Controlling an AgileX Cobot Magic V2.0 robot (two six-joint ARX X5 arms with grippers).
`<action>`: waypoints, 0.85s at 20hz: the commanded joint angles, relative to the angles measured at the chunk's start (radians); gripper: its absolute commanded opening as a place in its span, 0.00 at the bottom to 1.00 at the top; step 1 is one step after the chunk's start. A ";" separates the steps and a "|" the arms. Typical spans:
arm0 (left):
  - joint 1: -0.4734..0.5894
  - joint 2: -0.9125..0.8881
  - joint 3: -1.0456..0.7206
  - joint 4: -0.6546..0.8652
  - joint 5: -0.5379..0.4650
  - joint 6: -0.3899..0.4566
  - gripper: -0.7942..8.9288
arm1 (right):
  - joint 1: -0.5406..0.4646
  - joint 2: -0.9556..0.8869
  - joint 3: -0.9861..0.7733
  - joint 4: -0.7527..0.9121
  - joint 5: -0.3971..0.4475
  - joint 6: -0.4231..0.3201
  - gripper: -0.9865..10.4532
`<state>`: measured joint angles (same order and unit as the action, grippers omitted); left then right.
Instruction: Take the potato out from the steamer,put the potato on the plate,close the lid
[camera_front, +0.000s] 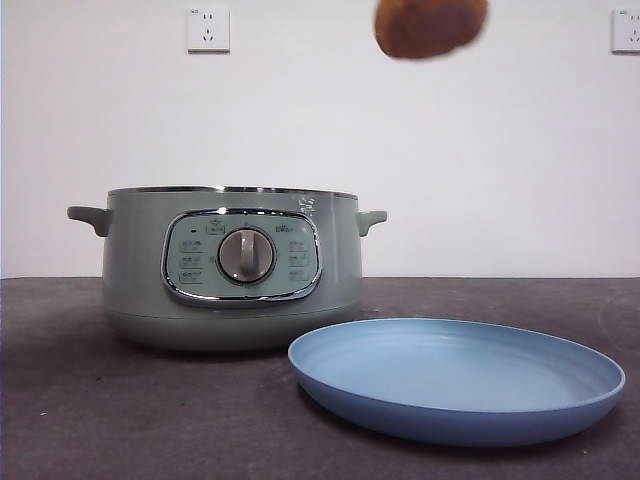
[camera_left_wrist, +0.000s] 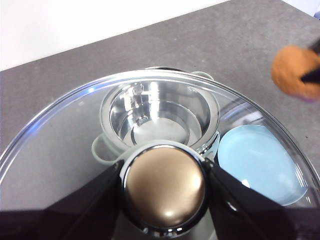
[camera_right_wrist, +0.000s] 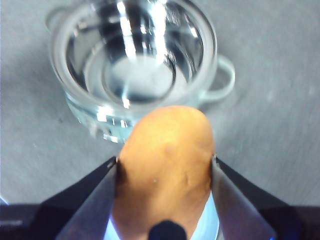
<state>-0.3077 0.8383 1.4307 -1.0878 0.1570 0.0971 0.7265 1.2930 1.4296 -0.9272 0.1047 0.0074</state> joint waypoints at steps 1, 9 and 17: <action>0.001 0.006 0.005 0.056 0.013 0.012 0.07 | -0.003 -0.056 -0.174 0.070 0.003 0.057 0.07; 0.000 0.072 0.005 0.087 0.058 0.012 0.07 | -0.006 -0.058 -0.659 0.487 0.002 0.131 0.07; -0.001 0.148 0.005 0.157 0.063 0.021 0.07 | -0.007 0.071 -0.764 0.663 -0.001 0.131 0.08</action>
<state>-0.3077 0.9962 1.4307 -0.9783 0.2111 0.1047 0.7197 1.3495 0.6777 -0.2554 0.1047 0.1280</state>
